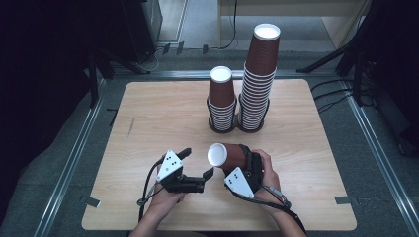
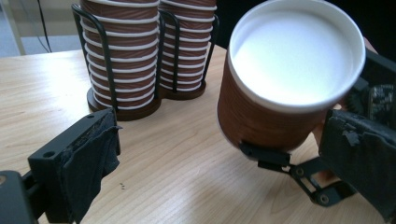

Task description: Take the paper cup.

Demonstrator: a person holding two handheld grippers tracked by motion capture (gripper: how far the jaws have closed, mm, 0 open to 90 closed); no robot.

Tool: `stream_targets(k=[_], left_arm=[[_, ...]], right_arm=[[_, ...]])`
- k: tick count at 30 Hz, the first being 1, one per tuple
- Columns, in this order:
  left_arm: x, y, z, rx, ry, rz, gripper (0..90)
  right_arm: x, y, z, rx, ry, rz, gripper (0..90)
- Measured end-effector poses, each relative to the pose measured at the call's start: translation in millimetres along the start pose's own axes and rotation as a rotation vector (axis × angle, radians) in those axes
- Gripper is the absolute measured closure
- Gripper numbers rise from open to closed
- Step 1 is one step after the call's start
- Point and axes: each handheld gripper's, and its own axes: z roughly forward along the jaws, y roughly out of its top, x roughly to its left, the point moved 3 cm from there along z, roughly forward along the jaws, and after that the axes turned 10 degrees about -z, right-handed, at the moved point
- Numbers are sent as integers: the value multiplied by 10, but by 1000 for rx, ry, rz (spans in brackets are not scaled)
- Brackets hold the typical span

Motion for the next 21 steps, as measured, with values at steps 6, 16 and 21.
stream_targets(k=[6, 16, 21], left_arm=[[-7, 32, -39, -13, -25, -5, 0], [-80, 7, -4, 14, -68, 23, 0], [-76, 7, 2, 20, -68, 18, 0]], right_arm=[[15, 53, -8, -3, 13, -6, 118], [62, 103, -19, -11, 25, -52, 118], [105, 126, -21, -25, 36, -90, 118]])
